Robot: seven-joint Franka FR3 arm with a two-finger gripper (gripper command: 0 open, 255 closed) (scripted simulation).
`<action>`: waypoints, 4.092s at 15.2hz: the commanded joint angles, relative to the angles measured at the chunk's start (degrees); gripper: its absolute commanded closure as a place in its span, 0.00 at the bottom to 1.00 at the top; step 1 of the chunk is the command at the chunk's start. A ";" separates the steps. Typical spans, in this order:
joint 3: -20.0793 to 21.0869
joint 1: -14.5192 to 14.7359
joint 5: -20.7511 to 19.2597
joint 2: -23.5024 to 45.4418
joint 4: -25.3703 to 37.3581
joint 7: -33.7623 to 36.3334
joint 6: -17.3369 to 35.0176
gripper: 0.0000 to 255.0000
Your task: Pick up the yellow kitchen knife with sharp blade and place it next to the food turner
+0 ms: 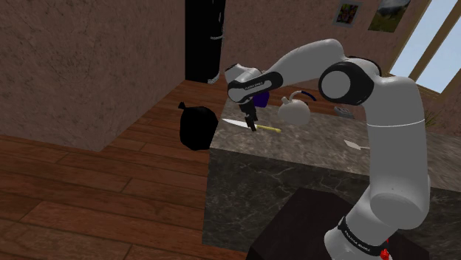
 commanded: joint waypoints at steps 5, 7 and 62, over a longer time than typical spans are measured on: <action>0.00 -0.02 -0.02 0.01 -0.19 0.05 0.21 0.00; 0.00 -0.02 -0.02 0.01 -0.19 0.05 0.21 1.00; -17.53 -18.30 -18.60 -43.98 -47.38 -21.99 16.83 1.00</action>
